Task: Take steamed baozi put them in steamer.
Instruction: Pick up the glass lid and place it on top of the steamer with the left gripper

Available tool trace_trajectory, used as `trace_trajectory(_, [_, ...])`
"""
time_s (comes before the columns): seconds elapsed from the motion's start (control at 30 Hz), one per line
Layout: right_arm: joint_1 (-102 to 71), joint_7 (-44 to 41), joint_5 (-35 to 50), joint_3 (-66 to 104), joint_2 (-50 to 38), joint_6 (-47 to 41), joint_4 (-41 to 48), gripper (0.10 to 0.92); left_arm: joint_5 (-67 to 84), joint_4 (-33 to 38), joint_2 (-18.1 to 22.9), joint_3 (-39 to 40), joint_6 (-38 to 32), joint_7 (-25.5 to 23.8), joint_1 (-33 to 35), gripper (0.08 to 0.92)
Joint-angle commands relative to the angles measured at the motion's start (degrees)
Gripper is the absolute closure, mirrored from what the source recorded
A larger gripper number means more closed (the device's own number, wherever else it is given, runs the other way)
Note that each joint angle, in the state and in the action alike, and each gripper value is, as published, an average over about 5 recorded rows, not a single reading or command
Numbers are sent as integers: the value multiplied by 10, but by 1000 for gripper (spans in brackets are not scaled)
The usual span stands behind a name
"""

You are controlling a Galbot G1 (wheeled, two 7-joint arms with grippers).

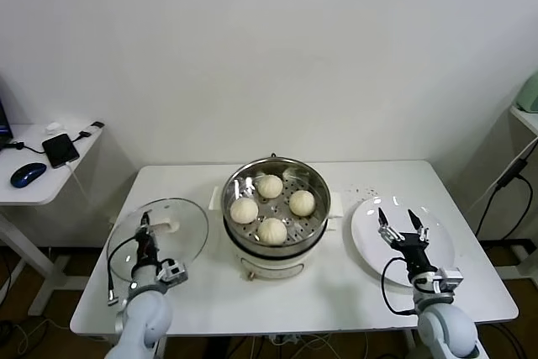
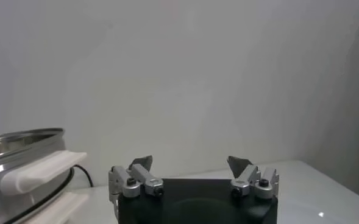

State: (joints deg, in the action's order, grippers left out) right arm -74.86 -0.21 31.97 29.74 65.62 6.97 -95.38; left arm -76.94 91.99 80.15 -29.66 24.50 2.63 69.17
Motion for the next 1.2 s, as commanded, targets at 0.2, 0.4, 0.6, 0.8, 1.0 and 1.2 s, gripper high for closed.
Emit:
trace_trajectory(0.2, [-8,1,7,6,-5,-1,-9,203,-86,269,34,-10,154,-200,19,834])
trace_trajectory(0.4, [-16,2,0,6,-3,-5,-14,203,-161,282,77,53,142,-235,-4,834])
trace_trajectory(0.6, [-23,2,-7,11,0,-11,-23,203,-207,263,127,133,140,-247,-37,834])
trace_trajectory(0.8, [-25,2,-8,11,2,-10,-15,203,-224,224,148,208,140,-251,-68,834])
trace_trajectory(1.0, [-23,2,-10,11,5,-9,-8,203,-219,183,148,274,144,-254,-110,834])
trace_trajectory(1.2, [-19,3,-10,14,5,-9,-3,203,-148,155,148,354,161,-260,-147,834])
